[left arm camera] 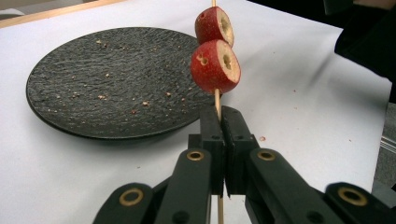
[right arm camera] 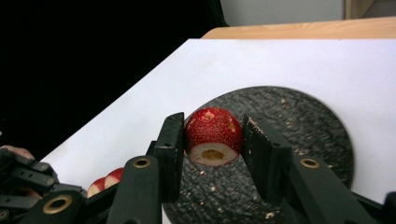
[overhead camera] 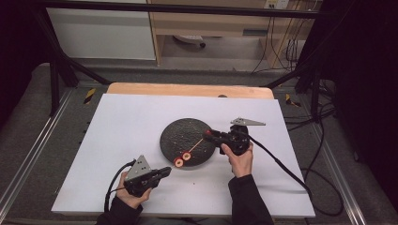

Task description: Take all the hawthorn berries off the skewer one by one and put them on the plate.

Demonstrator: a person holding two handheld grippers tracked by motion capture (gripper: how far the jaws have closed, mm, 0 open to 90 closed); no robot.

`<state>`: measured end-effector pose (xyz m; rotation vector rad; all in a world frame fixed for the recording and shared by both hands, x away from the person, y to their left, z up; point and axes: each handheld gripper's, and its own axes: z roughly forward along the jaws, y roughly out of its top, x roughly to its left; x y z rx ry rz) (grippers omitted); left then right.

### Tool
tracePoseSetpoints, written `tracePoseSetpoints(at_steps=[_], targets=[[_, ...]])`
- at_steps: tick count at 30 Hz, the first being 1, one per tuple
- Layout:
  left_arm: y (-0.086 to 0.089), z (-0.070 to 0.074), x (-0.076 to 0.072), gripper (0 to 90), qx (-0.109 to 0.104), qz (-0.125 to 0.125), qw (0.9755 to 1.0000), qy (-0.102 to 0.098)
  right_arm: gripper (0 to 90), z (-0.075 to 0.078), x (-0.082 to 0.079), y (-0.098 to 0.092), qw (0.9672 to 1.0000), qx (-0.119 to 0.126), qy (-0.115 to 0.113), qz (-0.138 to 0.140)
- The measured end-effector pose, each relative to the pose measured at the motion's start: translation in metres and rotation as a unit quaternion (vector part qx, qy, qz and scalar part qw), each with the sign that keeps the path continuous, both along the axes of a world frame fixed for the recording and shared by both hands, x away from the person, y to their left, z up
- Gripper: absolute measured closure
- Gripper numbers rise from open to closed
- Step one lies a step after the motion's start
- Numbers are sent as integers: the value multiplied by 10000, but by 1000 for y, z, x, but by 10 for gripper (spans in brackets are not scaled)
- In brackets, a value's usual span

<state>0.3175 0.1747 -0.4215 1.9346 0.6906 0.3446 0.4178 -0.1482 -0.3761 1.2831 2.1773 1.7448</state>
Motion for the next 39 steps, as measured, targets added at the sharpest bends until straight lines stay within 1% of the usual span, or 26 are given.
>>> tracePoseSetpoints(at_steps=[5, 6, 9, 10, 15, 17, 19, 22, 23, 24, 25, 26, 27, 29, 30, 32, 34, 36, 37, 38, 39], targets=[[0, 0, 0, 884, -11, 12, 10000, 13, 608, 7, 4, -7, 9999, -6, -46, -97], [1, 0, 0, 884, -8, 15, 10000, 10, 609, 10, 6, -11, 9998, -42, -64, -164], [1, -1, 1, 884, -22, 42, 10000, 34, 609, 13, 8, -14, 9997, -66, -77, -229], [2, -1, 1, 884, -15, 39, 10000, 33, 609, 15, 9, -17, 9995, -82, -126, -266], [7, 1, 2, 884, -60, 117, 9999, 36, 609, 18, 13, -23, 9990, -152, -154, -386], [10, 1, 4, 884, -93, 167, 9998, 46, 609, 17, 16, -24, 9986, -232, -135, -446], [12, 2, 5, 884, -116, 205, 9997, 48, 609, 16, 17, -23, 9986, -261, -133, -446], [15, 3, 7, 884, -139, 276, 9995, 57, 609, 6, 22, -15, 9985, -369, -24, -392], [16, 3, 7, 884, -140, 301, 9994, 54, 609, 6, 22, -15, 9985, -369, -24, -392], [17, 3, 8, 884, -151, 314, 9994, 66, 608, -3, 25, -9, 9982, -467, 61, -369], [17, 2, 8, 884, -164, 324, 9993, 73, 608, -3, 25, -9, 9982, -467, 61, -369], [18, 2, 9, 884, -165, 351, 9992, 80, 608, -11, 28, -2, 9978, -549, 115, -357], [18, 2, 9, 884, -165, 351, 9992, 80, 608, -14, 29, 1, 9976, -570, 147, -352], [19, 2, 9, 884, -160, 366, 9992, 85, 608, -21, 31, 8, 9973, -647, 191, -295], [19, 2, 10, 884, -173, 378, 9991, 87, 608, -21, 31, 8, 9973, -647, 191, -295], [20, 2, 10, 884, -168, 391, 9990, 98, 608, -28, 34, 14, 9970, -693, 245, -243], [20, 2, 11, 884, -180, 409, 9990, 100, 608, -39, 37, 24, 9963, -788, 297, -187], [21, 2, 11, 884, -179, 423, 9989, 104, 608, -42, 38, 26, 9961, -805, 322, -181], [21, 2, 11, 884, -188, 428, 9989, 98, 608, -46, 39, 29, 9958, -832, 340, -160], [21, 2, 12, 884, -191, 425, 9989, 110, 608, -53, 40, 34, 9952, -905, 363, -127], [21, 2, 12, 884, -198, 429, 9988, 103, 608, -53, 40, 34, 9952, -905, 363, -127]])
